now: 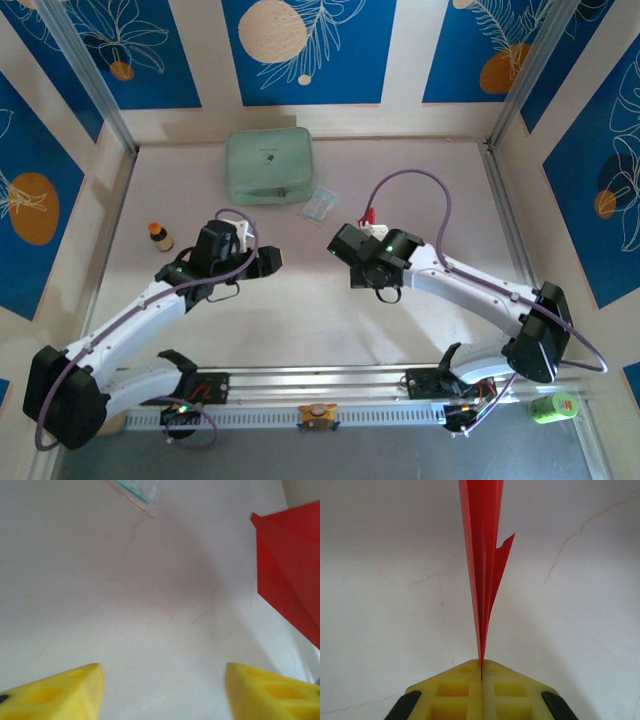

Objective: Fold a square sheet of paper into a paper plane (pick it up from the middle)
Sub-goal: Turn over the paper at the center of the table.

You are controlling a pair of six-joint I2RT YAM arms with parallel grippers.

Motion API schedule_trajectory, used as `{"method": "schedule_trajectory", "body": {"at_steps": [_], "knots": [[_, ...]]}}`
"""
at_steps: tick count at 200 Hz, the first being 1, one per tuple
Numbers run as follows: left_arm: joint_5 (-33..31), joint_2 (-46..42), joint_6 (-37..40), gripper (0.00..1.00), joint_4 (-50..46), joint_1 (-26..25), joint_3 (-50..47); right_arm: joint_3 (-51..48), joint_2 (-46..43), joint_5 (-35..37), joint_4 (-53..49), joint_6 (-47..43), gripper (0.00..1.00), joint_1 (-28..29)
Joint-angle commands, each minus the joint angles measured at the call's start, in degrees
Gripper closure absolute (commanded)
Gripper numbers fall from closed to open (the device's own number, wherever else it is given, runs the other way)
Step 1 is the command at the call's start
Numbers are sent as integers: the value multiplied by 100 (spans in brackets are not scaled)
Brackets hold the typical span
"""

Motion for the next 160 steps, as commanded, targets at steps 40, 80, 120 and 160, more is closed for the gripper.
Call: {"method": "schedule_trajectory", "body": {"at_steps": [40, 80, 120, 160], "knots": [[-1628, -1010, -31, 0, -983, 259, -153, 764, 1435, 1194, -1120, -365, 99, 449], [-1795, -790, -52, 0, -1807, 436, 282, 842, 2269, 597, -613, -830, 99, 753], [-2011, -853, -285, 0, -2310, 654, 433, 675, 2407, -627, 713, -1491, 82, 936], [-1509, -773, -401, 0, -2037, 732, 232, 393, 1831, -1542, 1315, -1589, 61, 675]]}}
